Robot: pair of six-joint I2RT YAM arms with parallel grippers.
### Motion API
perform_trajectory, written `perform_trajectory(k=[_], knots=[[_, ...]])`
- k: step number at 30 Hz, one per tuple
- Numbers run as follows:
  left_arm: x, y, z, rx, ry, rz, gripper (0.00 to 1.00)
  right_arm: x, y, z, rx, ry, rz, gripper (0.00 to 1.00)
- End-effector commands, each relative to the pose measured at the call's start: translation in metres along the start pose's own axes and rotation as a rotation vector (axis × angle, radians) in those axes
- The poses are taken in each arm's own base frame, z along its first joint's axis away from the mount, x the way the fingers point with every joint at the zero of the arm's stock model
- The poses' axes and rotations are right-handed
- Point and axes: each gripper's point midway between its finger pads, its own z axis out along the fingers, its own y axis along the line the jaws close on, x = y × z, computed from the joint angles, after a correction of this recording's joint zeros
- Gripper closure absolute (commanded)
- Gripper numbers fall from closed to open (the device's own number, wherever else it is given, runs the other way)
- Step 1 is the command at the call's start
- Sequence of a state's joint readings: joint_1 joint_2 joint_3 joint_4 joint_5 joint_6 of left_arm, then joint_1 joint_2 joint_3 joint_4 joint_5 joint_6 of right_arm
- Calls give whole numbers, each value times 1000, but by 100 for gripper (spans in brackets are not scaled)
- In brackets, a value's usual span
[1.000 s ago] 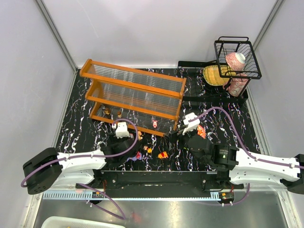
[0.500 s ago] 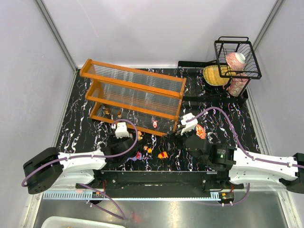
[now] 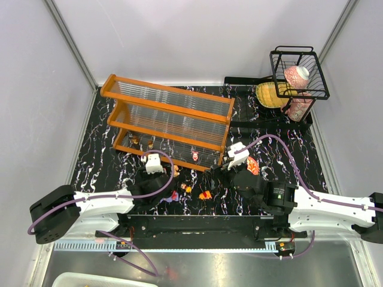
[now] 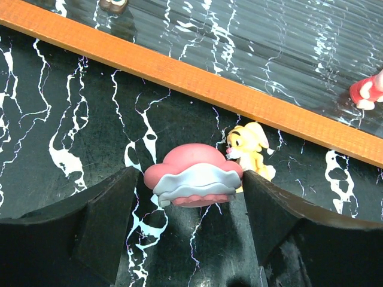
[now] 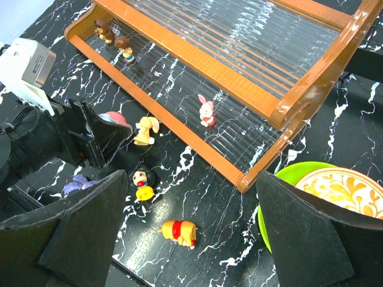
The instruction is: Place and organize the plastic toys onto the shelf
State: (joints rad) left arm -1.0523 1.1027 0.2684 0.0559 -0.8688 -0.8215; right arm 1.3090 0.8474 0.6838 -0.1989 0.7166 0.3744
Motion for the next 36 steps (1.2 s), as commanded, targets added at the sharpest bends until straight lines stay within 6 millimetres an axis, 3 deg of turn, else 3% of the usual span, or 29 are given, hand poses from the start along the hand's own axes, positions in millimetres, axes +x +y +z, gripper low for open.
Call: perform_trajectory(k=[1, 36], knots=[[-7, -2, 2, -5, -36, -8, 26, -19, 4, -1, -7, -55, 54, 6], [-12, -9, -2, 32, -41, 0, 45, -19, 8, 0, -26, -58, 48, 6]])
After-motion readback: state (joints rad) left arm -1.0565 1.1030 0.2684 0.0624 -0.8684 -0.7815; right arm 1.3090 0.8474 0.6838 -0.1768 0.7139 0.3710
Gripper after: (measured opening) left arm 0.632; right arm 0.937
